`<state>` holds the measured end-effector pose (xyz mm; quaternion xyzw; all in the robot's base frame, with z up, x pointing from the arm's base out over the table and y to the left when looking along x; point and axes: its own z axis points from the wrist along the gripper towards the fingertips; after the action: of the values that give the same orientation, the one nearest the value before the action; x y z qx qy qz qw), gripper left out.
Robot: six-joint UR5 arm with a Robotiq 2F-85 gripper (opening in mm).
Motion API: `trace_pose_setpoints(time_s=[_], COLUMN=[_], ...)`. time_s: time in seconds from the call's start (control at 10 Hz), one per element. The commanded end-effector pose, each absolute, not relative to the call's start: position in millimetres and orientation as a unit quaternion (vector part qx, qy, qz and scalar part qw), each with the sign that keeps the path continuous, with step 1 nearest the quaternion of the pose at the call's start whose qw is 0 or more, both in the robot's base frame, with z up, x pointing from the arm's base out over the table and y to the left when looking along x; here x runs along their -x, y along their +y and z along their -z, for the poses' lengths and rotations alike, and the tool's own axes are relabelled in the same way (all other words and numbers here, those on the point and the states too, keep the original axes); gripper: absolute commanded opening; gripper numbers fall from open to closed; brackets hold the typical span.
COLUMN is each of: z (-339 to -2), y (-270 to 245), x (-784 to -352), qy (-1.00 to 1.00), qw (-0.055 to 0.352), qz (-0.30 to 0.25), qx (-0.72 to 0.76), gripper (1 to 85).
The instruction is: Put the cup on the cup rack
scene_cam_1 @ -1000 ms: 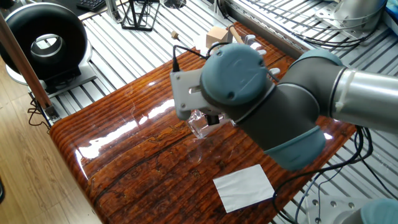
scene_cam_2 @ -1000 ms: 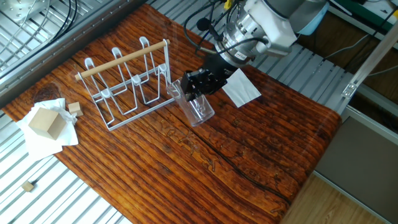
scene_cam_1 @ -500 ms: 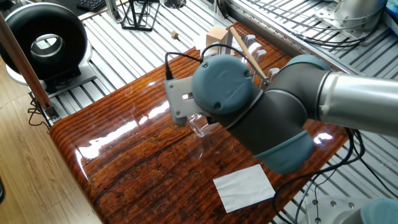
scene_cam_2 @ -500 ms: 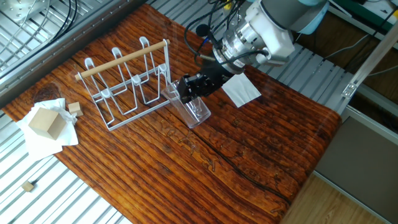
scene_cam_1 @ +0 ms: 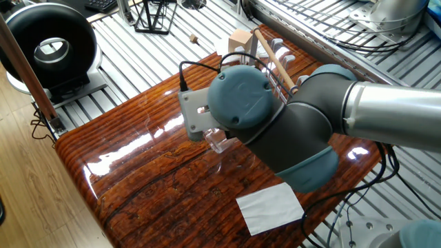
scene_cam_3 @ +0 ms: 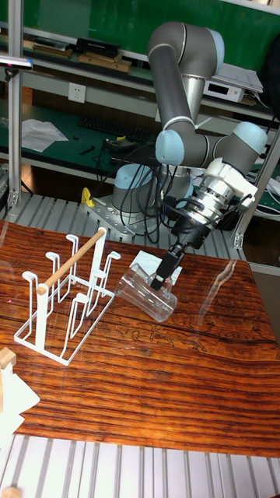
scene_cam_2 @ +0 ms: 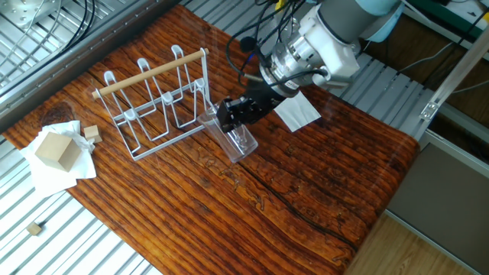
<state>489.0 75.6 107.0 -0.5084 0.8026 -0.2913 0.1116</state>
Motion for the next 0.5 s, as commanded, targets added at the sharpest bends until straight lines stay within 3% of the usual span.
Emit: trace_pose_setpoints(time_s=[0.0, 0.4], z=[-99, -94], y=[96, 135], x=[-491, -506], qy=[0.817, 0.824], qw=[0.131, 0.194], qz=[0.257, 0.19], qx=[0.5, 0.497], gripper=[1.0, 1.0])
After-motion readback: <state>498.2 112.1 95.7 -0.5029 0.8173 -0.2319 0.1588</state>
